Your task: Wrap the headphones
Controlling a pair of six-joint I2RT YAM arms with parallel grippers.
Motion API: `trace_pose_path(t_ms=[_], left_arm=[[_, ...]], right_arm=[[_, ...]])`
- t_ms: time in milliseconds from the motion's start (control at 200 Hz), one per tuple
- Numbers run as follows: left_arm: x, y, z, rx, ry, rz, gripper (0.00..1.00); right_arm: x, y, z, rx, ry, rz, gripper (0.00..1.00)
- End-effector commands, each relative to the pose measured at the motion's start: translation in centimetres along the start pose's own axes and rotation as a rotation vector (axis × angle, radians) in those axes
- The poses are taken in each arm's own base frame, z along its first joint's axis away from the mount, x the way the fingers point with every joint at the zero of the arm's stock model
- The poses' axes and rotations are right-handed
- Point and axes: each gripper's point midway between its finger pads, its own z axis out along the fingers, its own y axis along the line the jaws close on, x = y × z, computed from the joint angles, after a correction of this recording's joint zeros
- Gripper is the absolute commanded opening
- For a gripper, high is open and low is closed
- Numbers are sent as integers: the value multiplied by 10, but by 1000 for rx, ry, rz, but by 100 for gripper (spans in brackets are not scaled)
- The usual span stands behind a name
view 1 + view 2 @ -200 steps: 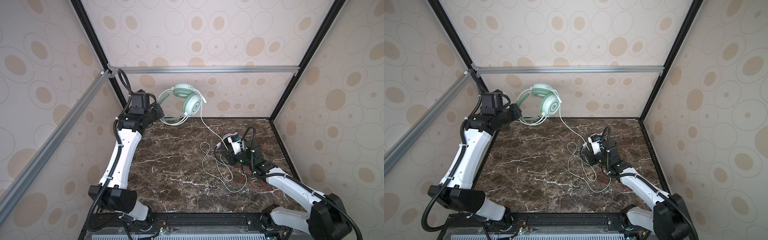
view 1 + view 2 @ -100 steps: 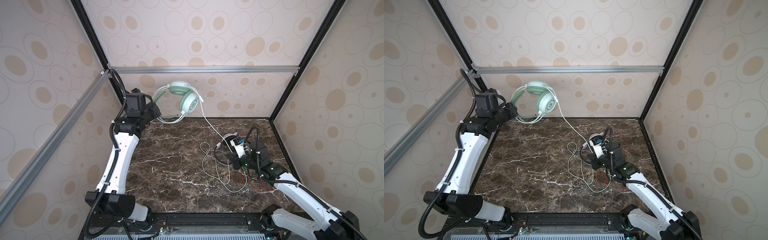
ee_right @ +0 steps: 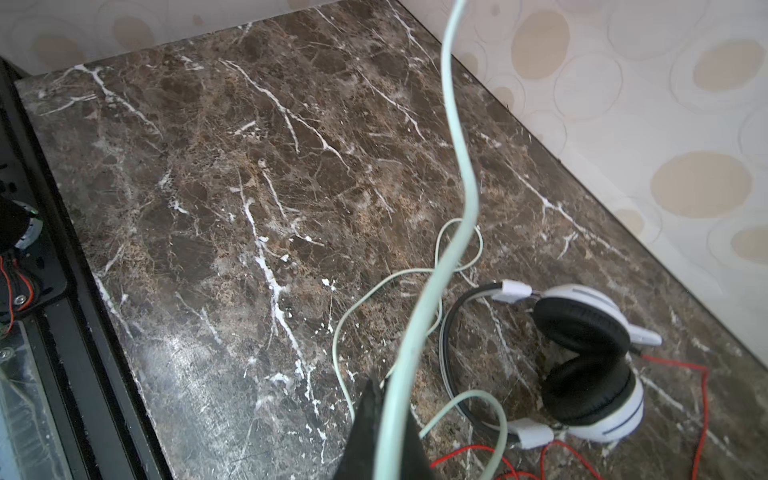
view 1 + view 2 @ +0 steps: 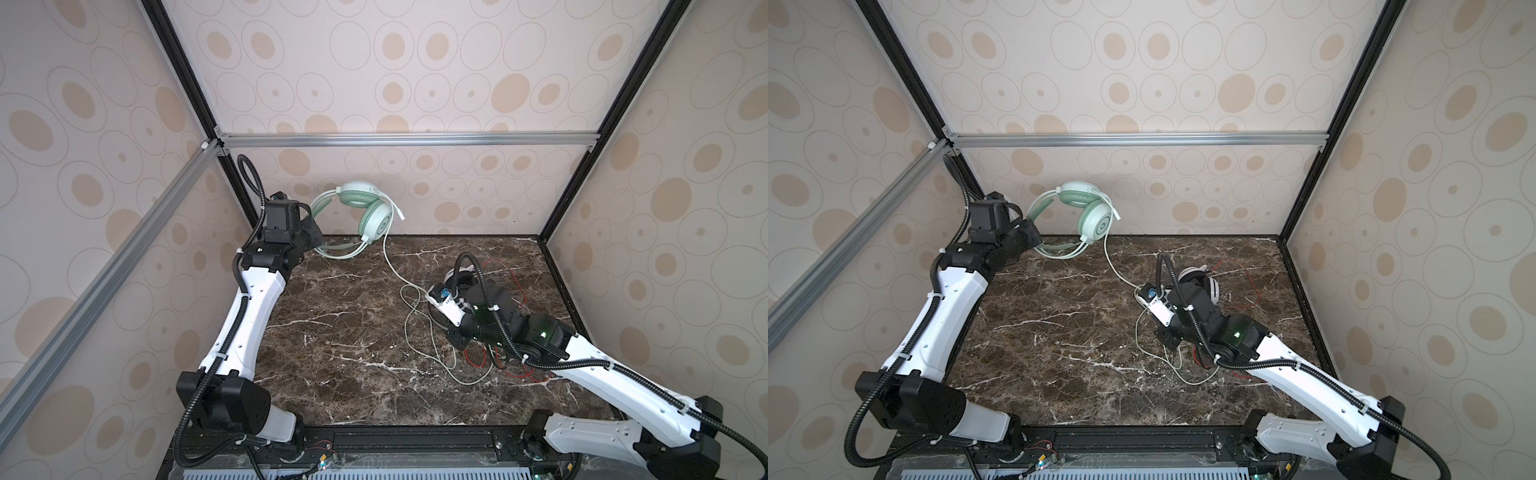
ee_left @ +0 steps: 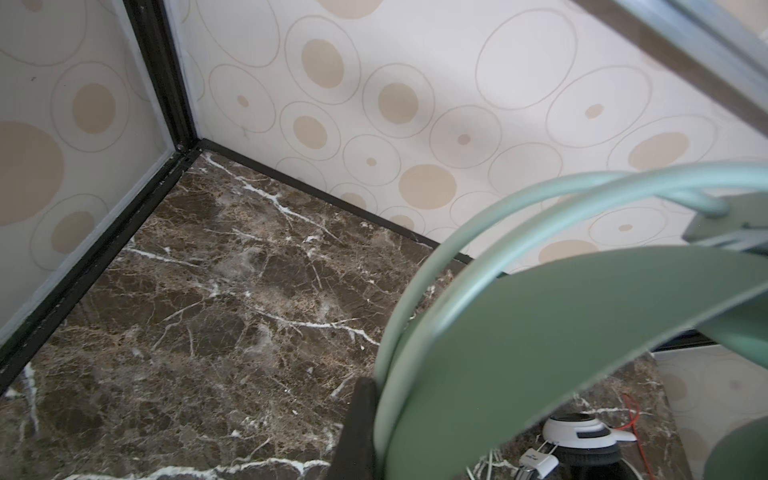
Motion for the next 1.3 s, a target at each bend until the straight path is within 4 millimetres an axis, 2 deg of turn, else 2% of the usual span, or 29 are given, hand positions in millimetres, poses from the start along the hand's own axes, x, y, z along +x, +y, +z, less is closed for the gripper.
trace_pose_path(t_ms=[0,210,530,725,970,1170,1295], left_arm=[[-25,-9,-24,29,-128,43,0],[9,-7,-21,6,-104,139,0],[63,-15,-31,69,-76,348,0],[90,-17,-38,104,-54,459,0],[108,-9,-46,85,-33,562,0],[127,-35,-55,231,-7,629,0],[137,-51,-63,325,14,651,0]], right_arm=[[-4,1,-9,50,83,-143,0],[-53,10,-24,14,46,-225,0],[-91,17,-12,-16,66,-287,0],[-100,9,-5,22,97,-296,0],[-100,-5,7,61,157,-274,0],[-105,-20,16,90,173,-250,0],[-108,-36,22,103,177,-201,0]])
